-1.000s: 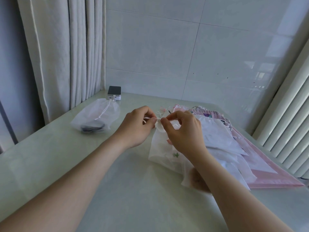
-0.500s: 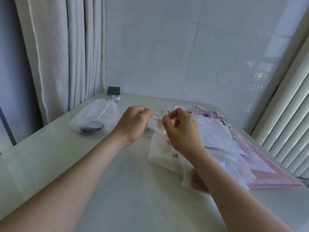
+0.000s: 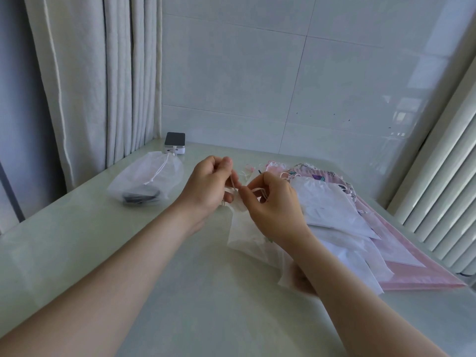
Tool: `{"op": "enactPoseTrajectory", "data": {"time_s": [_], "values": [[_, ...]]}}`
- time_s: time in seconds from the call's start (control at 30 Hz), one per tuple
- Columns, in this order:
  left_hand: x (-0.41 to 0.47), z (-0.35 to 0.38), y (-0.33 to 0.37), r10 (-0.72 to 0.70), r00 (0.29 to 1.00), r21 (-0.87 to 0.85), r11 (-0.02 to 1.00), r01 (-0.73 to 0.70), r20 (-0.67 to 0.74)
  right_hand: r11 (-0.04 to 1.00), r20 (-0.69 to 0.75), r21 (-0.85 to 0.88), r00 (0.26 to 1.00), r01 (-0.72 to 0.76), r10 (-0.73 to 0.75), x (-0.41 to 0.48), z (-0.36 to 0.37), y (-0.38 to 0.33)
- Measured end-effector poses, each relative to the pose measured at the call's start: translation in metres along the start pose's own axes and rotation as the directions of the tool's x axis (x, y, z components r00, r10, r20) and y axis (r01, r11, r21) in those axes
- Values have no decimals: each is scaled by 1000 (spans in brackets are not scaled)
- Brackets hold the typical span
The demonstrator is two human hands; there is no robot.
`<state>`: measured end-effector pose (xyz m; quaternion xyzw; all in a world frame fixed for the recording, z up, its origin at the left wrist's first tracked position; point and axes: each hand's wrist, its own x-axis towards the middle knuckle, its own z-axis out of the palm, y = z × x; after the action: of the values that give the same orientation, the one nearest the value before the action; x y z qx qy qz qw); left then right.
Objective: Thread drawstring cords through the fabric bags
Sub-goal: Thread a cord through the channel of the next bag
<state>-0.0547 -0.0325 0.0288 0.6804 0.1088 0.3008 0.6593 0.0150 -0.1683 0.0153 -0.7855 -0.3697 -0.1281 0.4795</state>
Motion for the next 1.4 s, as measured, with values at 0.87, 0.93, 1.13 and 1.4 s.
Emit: {"op": "enactPoseTrajectory", "data": {"time_s": [0.87, 0.93, 1.13, 1.4], "values": [[-8, 5, -7, 0, 967, 334, 938, -88, 256, 999, -7, 34, 1000, -31, 31, 8, -19, -4], [-8, 7, -8, 1, 968, 344, 935, -89, 249, 999, -12, 32, 999, -41, 42, 9, -19, -4], [-8, 8, -4, 21, 981, 310, 947, -82, 194, 997, -5, 54, 999, -49, 49, 9, -13, 0], [-7, -3, -2, -11, 966, 285, 956, -66, 259, 999, 44, -48, 999, 12, -10, 9, -11, 5]]}}
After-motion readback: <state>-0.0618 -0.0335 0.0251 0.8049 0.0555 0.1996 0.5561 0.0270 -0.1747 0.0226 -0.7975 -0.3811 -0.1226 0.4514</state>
